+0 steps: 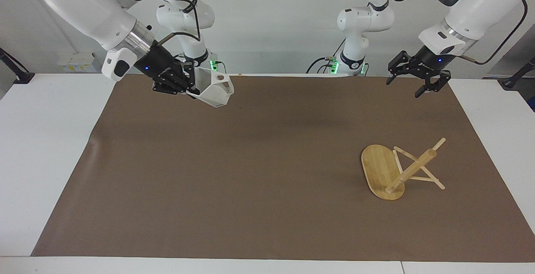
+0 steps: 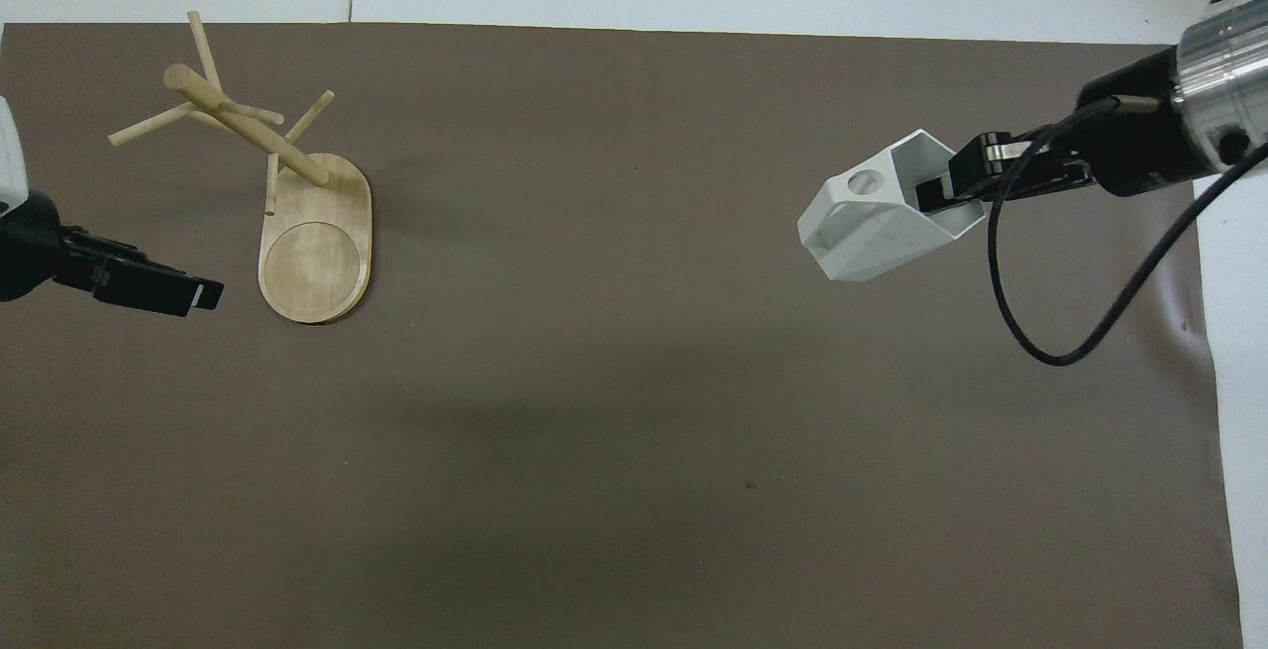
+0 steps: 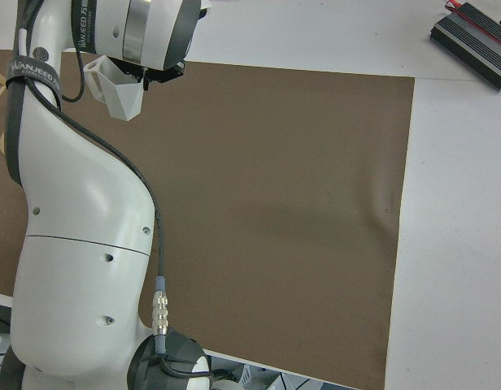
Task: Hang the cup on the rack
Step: 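Lift the mug with the right gripper while the left gripper advances, then carry the mug toward the left gripper while the left gripper approaches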
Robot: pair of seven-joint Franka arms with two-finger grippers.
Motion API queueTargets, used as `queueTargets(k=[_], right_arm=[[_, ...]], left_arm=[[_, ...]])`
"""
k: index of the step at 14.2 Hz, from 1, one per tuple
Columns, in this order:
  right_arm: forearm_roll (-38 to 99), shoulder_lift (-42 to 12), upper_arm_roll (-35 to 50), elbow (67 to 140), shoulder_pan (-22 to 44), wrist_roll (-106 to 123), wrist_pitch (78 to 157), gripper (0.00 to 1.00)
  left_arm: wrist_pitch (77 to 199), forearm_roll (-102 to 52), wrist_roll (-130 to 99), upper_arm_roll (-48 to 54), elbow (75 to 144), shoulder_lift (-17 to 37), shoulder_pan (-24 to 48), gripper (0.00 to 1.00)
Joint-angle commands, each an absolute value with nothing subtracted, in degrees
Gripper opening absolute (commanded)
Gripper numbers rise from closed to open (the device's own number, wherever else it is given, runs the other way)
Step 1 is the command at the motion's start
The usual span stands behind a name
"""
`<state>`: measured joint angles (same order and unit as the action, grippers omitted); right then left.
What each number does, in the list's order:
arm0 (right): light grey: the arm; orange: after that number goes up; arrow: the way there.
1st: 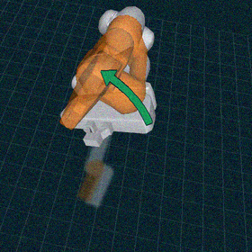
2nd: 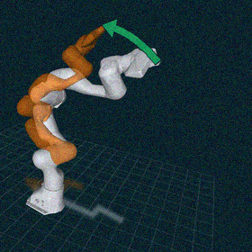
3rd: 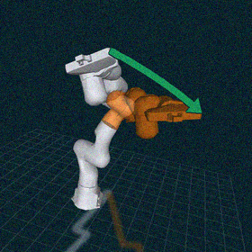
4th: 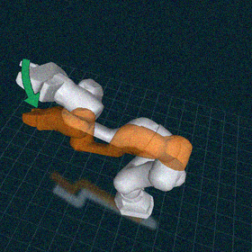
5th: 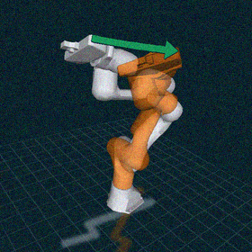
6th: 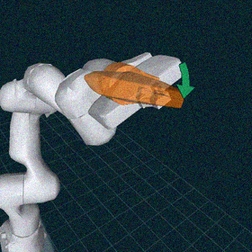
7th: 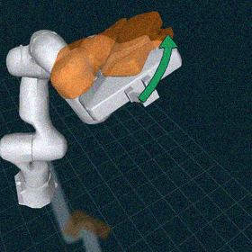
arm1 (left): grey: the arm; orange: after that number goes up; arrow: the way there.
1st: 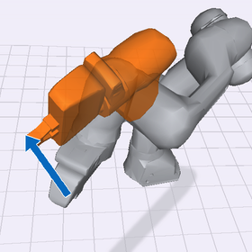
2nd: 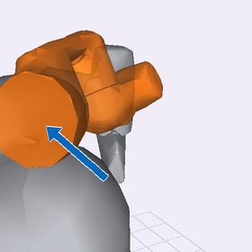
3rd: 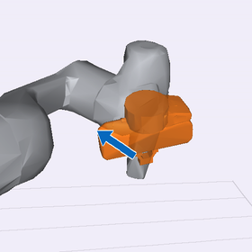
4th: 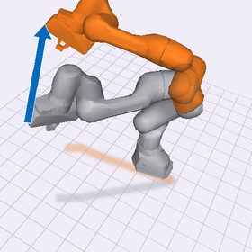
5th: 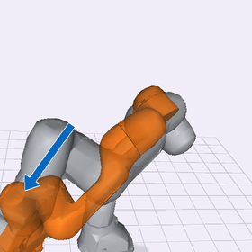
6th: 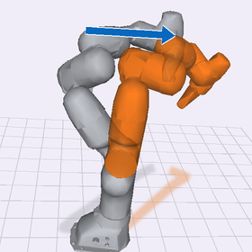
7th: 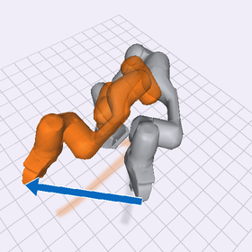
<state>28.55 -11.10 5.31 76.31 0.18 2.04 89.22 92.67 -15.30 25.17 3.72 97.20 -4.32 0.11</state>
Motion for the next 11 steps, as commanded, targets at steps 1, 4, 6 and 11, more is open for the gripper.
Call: queueTargets(k=[1,4,6,11], right_arm=[[30.1,-11.3,9.4,75.9,-0.4,-0.2,93.5,0.00],[30.1,-11.3,13.8,76.5,-0.4,-5.2,97.9,0.00],[30.1,-11.2,15.1,76.9,-0.4,-8.3,99.3,0.00],[35.9,-11.2,16.9,79.7,-0.4,-8.7,102.7,0.00]], left_arm=[[94.3,-17.7,30.7,3.3,99.8,-6.5,2.8,1.00],[96.5,-22.7,40.0,3.3,100.5,-6.6,3.5,1.00],[97.8,-28.6,43.6,3.3,102.6,-7.7,3.6,1.00],[99.5,-32.3,50.4,3.4,103.9,-8.3,7.8,1.00]])
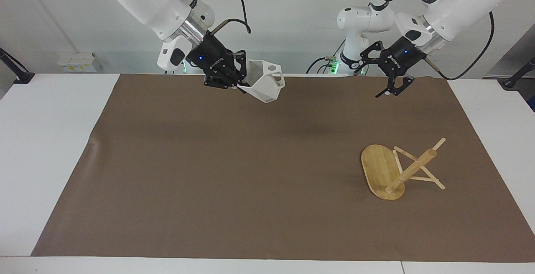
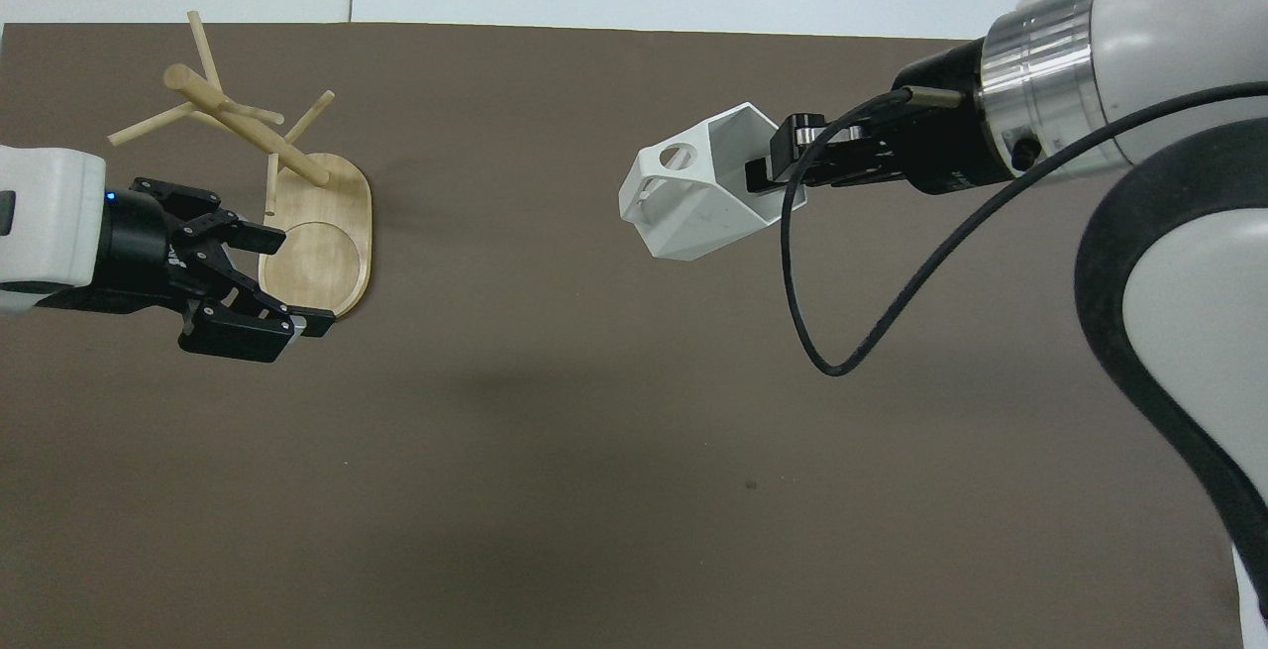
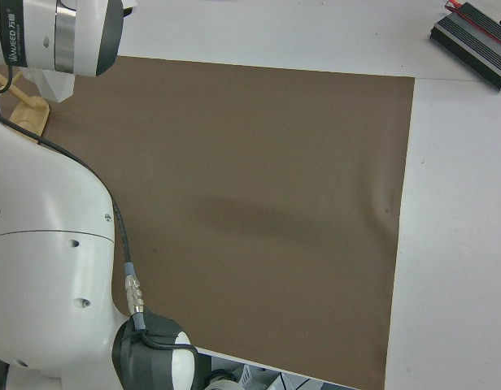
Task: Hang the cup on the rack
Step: 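Carry the mug toward the left gripper while the left gripper approaches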
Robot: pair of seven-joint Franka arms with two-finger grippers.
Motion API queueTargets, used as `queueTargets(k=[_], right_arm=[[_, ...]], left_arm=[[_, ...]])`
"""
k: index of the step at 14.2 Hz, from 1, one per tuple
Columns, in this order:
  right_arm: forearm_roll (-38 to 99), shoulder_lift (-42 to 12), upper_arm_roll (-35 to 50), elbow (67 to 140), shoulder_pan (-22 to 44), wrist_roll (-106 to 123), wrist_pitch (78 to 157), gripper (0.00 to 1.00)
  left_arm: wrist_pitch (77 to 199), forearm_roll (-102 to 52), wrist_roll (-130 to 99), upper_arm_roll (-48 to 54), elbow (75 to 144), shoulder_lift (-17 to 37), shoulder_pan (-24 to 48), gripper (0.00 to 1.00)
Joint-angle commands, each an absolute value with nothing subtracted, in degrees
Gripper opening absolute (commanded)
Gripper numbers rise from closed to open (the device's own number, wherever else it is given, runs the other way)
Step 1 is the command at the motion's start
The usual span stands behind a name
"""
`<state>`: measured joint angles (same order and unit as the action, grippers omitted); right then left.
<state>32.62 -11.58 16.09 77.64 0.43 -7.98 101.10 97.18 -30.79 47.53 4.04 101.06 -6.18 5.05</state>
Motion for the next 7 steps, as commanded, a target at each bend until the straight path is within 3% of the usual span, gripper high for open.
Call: queueTargets(k=[1,7], right_arm=[[37.0,-11.2,17.1,80.1,-0.4,-8.7,102.9,0.00],[39.7,-11.6,21.6,82.7,-0.4,-12.2,109.2,0.00]], left_arm=[[100.5,-33.1,52.2,3.4,104.8,-8.9,8.8,1.00],[109.8,-41.3,64.6,3.4,115.6,-14.1,11.0,1.00]])
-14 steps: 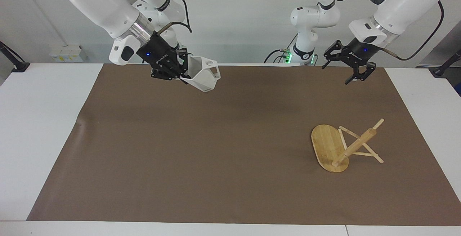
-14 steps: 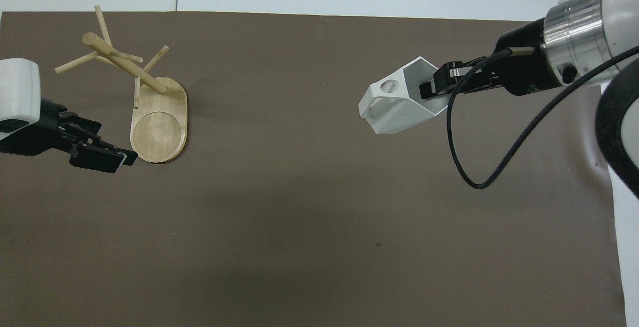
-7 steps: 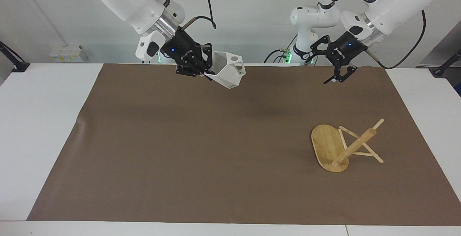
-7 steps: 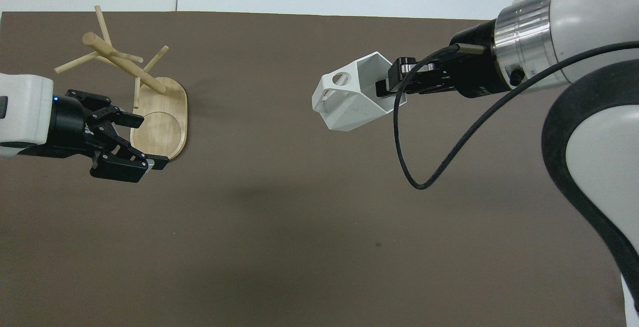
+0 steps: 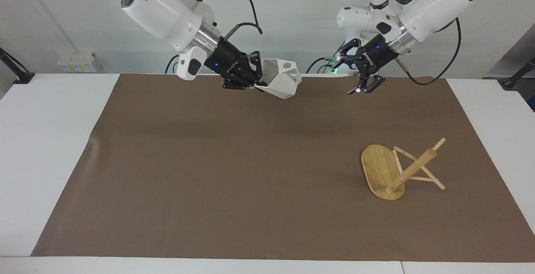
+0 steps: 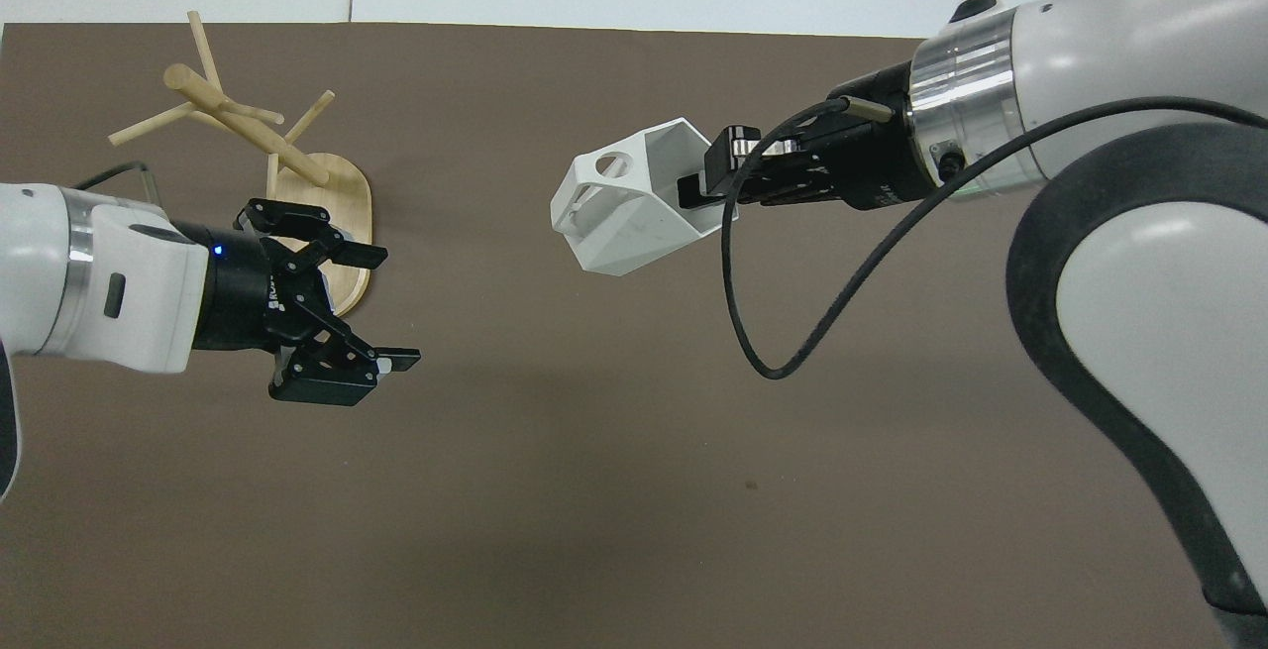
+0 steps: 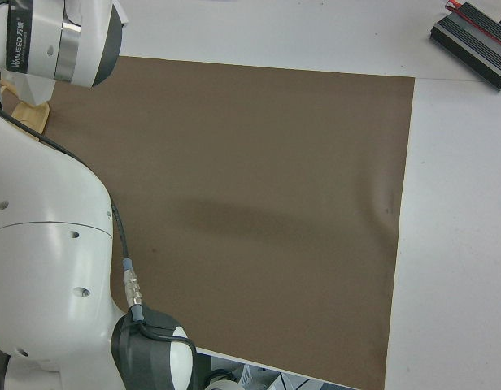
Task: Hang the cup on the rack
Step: 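Carry the mug toward the left gripper while the left gripper approaches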
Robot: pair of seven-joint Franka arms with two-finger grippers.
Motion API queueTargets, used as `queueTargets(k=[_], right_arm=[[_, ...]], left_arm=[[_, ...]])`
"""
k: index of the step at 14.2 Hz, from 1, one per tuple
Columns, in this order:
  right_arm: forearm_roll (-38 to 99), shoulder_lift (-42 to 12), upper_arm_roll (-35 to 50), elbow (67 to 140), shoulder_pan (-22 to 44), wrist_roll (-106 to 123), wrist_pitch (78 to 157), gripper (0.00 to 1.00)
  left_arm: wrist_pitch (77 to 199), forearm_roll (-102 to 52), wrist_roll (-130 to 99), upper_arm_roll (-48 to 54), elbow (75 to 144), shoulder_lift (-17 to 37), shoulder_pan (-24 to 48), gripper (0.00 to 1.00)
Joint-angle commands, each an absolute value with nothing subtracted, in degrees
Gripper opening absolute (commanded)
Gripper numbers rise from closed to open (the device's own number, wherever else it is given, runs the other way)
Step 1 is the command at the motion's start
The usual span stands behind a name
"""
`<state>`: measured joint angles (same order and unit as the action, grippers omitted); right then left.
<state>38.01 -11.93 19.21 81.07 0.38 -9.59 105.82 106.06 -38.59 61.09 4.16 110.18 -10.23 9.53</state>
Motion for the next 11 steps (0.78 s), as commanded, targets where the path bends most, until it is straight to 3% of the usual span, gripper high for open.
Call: queueTargets(k=[1,11], right_arm=[[39.7,-11.9,22.8,82.8,-0.4,-14.1,111.2,0.00],[39.7,-13.0,26.1,83.5,-0.4,-18.6,112.6,0.00]], left_arm=[[111.1,-42.4,65.6,3.4,115.9,-14.3,12.1,1.00],[119.6,-49.4,68.1,3.4,117.2,-14.0,14.2,1.00]])
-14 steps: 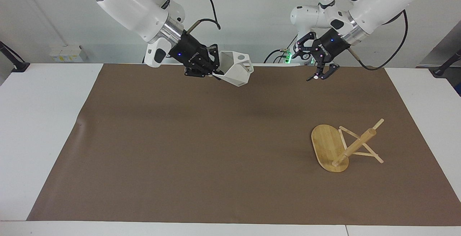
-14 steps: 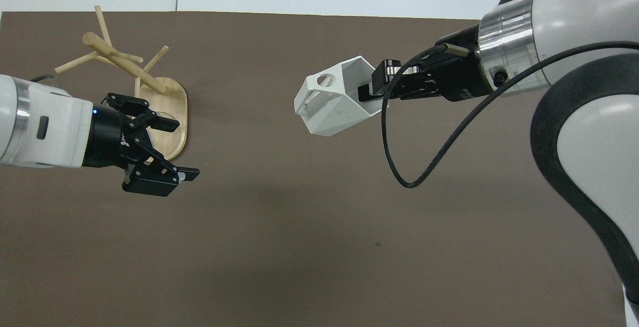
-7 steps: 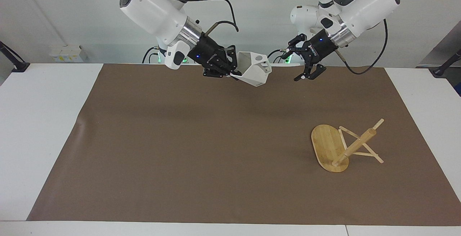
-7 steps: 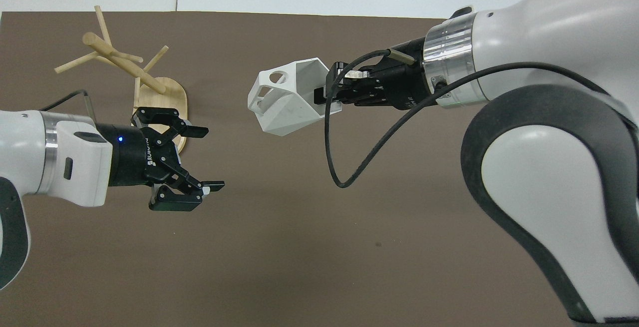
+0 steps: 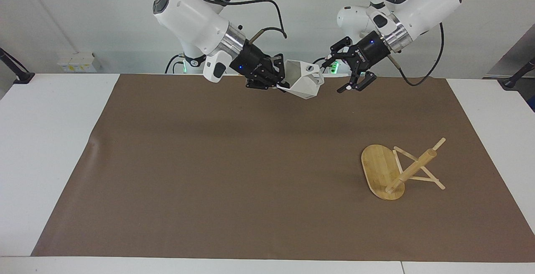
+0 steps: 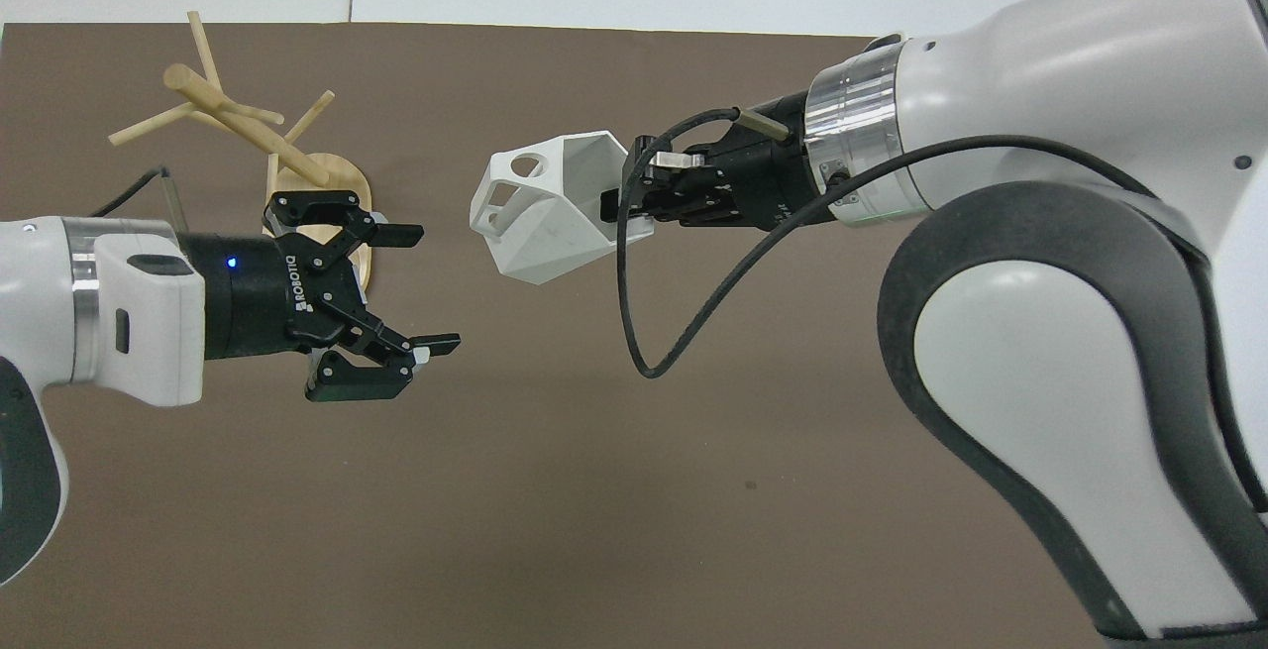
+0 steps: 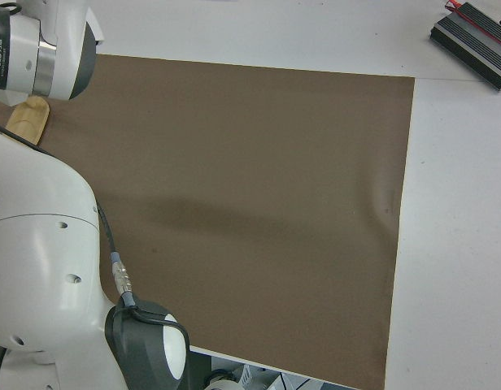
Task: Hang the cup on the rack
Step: 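Carry the mug toward the left gripper while the left gripper approaches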
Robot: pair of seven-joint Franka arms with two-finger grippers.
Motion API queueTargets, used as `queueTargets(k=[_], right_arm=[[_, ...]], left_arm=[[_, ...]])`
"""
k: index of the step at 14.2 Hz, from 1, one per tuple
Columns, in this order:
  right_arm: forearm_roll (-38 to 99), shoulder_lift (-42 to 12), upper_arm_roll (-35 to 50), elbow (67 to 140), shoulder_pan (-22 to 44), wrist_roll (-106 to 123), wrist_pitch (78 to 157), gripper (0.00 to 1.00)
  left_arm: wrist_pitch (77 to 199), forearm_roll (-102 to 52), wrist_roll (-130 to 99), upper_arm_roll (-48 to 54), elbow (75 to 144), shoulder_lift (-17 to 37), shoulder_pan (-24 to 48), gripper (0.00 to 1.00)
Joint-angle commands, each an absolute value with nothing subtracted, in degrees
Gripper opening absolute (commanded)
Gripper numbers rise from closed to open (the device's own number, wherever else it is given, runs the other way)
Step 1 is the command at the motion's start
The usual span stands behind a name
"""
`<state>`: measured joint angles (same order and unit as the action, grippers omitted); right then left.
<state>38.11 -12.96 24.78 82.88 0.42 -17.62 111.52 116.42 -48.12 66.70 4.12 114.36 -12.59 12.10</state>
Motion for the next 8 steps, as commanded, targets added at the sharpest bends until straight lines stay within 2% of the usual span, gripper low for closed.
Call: queueTargets(k=[1,8], right_arm=[[39.9,-13.2,26.4,83.7,-0.4,-19.2,112.6,0.00],[42.7,-14.2,28.1,83.9,-0.3,-23.1,117.2,0.00]], left_arm=[[120.4,-50.1,68.1,3.4,117.3,-13.7,14.6,1.00],[123.3,-56.9,68.2,3.4,117.2,-11.4,17.3,1.00]])
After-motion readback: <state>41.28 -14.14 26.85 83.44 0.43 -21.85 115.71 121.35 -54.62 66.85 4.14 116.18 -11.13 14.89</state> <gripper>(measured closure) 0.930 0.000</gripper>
